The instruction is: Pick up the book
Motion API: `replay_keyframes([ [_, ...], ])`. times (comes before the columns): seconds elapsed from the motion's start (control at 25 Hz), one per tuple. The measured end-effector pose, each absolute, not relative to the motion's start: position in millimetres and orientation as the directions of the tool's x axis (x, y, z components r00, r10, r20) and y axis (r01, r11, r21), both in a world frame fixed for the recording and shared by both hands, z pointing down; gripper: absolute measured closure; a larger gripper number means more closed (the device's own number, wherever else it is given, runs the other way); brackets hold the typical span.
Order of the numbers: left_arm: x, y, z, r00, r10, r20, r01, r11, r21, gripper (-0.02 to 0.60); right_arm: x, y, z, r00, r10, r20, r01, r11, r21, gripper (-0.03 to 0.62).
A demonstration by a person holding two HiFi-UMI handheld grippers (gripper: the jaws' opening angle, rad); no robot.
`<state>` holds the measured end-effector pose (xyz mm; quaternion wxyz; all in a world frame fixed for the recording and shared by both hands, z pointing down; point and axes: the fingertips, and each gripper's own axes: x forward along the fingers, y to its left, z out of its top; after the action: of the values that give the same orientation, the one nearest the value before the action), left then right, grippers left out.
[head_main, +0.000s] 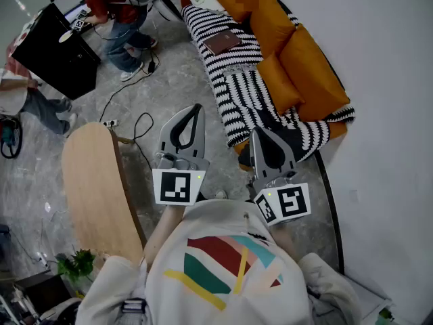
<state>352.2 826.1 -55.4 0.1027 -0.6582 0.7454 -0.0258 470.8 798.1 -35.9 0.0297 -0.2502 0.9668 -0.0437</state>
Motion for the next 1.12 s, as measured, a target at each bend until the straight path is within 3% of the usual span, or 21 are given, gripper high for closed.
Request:
replay_keyframes([
  [0.8, 311, 844, -40, -0.116, -0.987, -0.110, -0.976, 0.134, -0.171, 0.578, 425, 811, -10, -0.894, -0.447, -0.001, -0.442, 0.884, -0.154, 0.580],
  [1.12, 275, 811, -30, -0.041, -0.996, -0.082, -0.981, 0.055, -0.184, 0.578, 390, 778, -3, -0.876, -0.483, 0.004, -0.475, 0.861, -0.181, 0.580],
])
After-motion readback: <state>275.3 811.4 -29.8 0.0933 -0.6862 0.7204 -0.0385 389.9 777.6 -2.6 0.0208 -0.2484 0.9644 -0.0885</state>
